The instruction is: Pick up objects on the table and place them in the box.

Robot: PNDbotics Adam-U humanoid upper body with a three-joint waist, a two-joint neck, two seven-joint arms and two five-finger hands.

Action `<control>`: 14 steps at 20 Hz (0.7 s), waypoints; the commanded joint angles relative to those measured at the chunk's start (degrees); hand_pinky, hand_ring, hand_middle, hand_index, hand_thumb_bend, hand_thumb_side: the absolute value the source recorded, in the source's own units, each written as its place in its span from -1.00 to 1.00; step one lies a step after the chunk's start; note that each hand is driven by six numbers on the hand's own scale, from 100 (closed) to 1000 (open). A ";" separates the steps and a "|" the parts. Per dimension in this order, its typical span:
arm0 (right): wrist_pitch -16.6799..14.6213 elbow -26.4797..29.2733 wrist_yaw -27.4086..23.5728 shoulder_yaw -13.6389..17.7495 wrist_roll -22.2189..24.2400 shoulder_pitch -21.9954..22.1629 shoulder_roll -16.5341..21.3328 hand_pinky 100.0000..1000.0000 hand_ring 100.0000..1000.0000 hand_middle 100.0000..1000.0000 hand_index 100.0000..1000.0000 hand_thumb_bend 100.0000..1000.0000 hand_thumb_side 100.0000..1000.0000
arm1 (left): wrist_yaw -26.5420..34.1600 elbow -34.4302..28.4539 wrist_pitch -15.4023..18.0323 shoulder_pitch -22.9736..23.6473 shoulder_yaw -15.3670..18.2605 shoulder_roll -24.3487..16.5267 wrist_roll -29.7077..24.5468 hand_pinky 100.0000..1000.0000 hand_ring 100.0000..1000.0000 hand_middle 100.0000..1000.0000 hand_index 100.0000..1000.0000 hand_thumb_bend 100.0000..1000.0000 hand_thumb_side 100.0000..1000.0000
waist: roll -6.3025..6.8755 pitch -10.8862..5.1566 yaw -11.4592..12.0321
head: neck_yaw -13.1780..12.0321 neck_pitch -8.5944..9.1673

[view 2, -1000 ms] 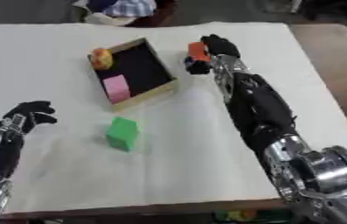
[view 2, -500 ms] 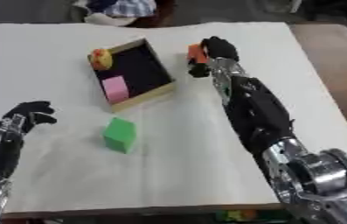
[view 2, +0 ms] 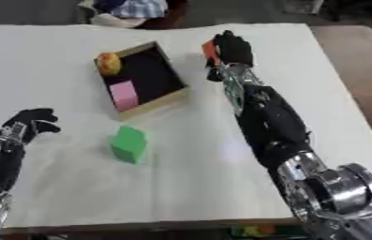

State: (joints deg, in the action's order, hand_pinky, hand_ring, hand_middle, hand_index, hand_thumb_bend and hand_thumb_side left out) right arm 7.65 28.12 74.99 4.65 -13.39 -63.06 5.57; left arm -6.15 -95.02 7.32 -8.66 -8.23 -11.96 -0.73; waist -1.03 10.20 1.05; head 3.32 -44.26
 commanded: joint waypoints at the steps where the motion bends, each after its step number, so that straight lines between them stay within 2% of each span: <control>1: -0.98 2.20 0.19 -0.59 -0.77 -1.82 0.86 0.12 0.14 0.01 0.20 -1.00 -0.99 | 0.23 -0.80 0.03 -0.83 0.03 -0.10 -0.01 0.49 0.12 0.15 0.45 -1.00 0.92 | 0.88 -1.05 -0.10 | -0.07 0.14; 8: -3.96 4.87 0.13 -1.99 -0.38 -2.46 0.78 0.11 0.14 0.00 0.20 -1.00 -1.00 | 0.21 -0.80 0.03 -0.82 0.02 -0.14 -0.02 0.49 0.12 0.15 0.45 -1.00 0.92 | 0.82 -1.20 -0.31 | -0.07 0.14; 14: -10.33 7.44 -0.25 -5.41 2.85 -2.81 -0.25 0.14 0.16 0.02 0.23 -1.00 -0.96 | 0.16 -0.76 0.04 -0.79 -0.01 -0.16 -0.05 0.49 0.12 0.15 0.45 -1.00 0.92 | 0.76 -1.27 -0.44 | 0.01 0.14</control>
State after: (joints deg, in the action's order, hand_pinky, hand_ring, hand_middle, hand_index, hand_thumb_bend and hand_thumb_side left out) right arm -1.23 33.76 74.97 0.03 -11.17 -64.12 5.06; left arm -6.15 -95.02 7.32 -8.66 -8.23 -11.96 -0.73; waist -1.02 10.20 0.68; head 3.31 -44.26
